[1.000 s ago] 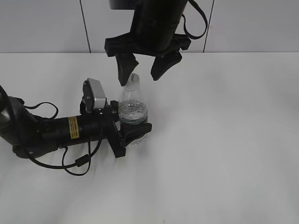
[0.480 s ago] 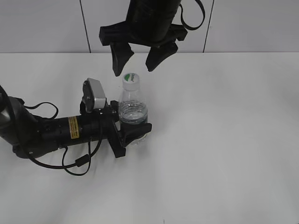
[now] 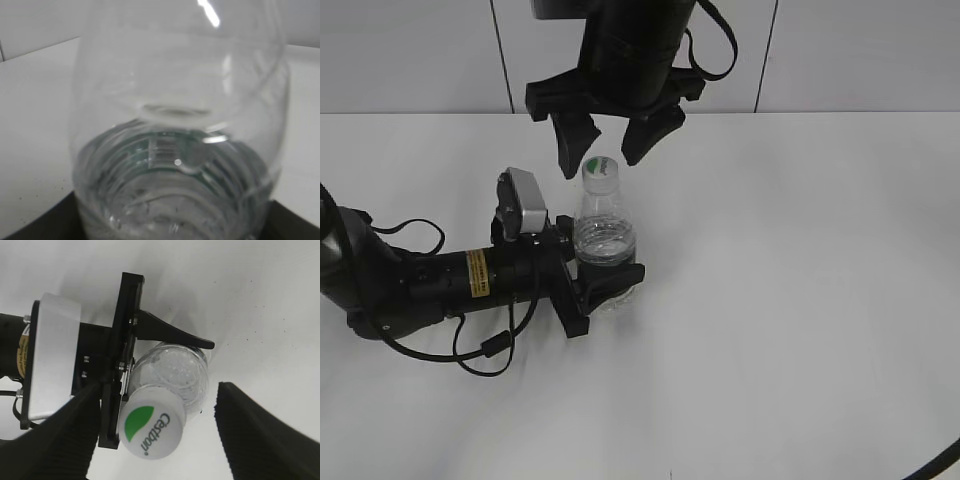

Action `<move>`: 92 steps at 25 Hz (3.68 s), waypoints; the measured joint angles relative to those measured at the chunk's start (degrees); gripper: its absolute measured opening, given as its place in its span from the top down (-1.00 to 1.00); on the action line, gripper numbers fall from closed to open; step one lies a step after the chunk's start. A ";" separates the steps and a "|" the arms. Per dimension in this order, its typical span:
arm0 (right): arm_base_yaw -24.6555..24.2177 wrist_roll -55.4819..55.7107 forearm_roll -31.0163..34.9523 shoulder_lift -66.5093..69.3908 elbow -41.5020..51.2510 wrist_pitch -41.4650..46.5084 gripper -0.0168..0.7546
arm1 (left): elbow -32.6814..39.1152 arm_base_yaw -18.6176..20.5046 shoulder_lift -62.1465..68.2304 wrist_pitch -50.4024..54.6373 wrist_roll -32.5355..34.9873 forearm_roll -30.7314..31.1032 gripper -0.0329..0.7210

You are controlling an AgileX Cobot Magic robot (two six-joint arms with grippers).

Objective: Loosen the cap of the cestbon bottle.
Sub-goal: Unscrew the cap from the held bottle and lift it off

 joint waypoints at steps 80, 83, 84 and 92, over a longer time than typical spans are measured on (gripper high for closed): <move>0.11 -54.67 2.30 -0.45 1.88 -0.31 0.17 | -0.05 0.00 0.00 0.11 0.32 0.14 -0.16; 0.11 -61.87 2.62 -0.45 1.88 -0.26 0.17 | -0.05 0.00 0.00 0.11 0.34 0.20 -0.16; 0.11 -64.13 2.62 -0.45 1.88 -0.20 0.17 | -0.05 0.00 0.00 0.11 0.40 0.20 -0.16; 0.11 -78.07 2.76 -0.45 1.88 0.03 0.17 | -0.05 0.00 0.00 0.11 0.52 0.25 -0.16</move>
